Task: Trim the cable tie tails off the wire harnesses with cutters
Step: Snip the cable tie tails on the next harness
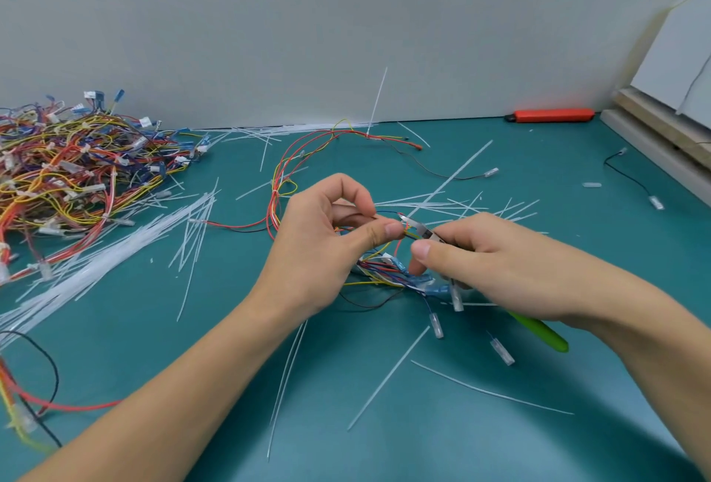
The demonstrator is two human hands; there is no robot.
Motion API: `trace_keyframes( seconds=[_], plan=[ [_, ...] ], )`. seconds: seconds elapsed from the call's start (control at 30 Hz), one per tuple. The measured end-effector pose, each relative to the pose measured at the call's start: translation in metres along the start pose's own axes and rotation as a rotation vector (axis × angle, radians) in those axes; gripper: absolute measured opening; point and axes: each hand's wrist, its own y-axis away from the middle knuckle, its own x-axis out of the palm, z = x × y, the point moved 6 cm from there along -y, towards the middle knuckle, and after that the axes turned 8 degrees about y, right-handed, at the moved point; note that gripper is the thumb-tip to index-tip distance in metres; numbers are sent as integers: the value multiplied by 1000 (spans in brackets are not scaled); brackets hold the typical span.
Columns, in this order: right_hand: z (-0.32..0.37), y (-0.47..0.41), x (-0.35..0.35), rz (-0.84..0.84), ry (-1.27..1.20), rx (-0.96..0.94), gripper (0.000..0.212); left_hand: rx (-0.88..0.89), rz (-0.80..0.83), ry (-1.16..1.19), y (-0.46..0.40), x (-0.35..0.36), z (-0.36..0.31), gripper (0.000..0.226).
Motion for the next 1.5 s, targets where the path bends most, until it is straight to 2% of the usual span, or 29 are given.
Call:
trace_keyframes(
  seconds=[0.33, 0.5, 0.67, 0.73, 0.83, 0.93, 1.3, 1.5],
  plan=[
    [-5, -5, 7, 42, -42, -31, 37, 16, 8, -21, 2, 2, 0, 35],
    [-7, -8, 5, -1, -17, -30, 29, 22, 14, -25, 1, 3, 1, 33],
    [-15, -13, -11, -255, -425, 25, 31, -26, 40, -11, 0, 2, 0, 17],
    [-22, -12, -20, -337, -496, 57, 27, -24, 67, -16, 0, 2, -1, 13],
    [-17, -7, -25, -405, -346, 14, 16, -24, 96, -45, 2, 6, -1, 11],
    [-1, -3, -18, -380, -246, -83, 15, 0, 114, -95, 2, 10, -1, 13],
    [-3, -6, -9, -308, -283, -90, 14, 0, 155, -139, 6, 13, -2, 13],
    [-5, -9, -3, -278, -250, -75, 15, -111, 214, -121, 6, 13, 5, 7]
  ],
)
